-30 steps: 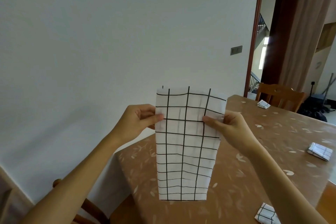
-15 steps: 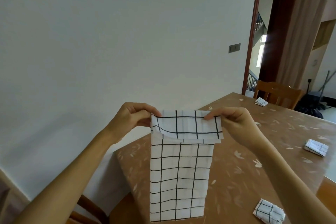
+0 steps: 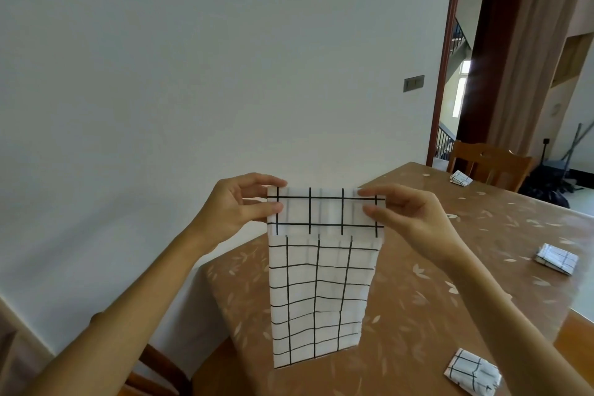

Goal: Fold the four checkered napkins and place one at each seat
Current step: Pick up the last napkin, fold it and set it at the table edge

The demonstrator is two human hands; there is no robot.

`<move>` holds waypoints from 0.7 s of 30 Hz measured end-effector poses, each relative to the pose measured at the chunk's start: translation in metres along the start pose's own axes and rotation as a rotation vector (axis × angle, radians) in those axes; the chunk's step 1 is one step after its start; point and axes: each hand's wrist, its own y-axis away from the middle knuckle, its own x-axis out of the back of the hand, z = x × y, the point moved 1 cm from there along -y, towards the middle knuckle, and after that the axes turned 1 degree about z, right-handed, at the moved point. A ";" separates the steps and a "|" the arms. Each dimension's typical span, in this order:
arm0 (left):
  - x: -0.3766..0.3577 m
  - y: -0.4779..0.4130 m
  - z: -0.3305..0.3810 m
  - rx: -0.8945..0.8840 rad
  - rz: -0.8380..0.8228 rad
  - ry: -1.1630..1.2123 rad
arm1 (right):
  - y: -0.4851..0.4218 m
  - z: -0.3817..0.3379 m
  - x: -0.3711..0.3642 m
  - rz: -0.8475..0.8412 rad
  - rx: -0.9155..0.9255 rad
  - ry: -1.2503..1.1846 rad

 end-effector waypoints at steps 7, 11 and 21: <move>-0.004 -0.004 0.000 -0.004 0.041 0.013 | -0.007 0.013 0.000 0.074 0.026 0.047; -0.006 -0.007 -0.001 -0.011 0.090 0.034 | -0.007 0.013 -0.001 0.114 0.013 -0.054; -0.004 -0.007 0.001 -0.046 0.130 0.055 | -0.005 0.018 -0.010 0.002 -0.081 -0.166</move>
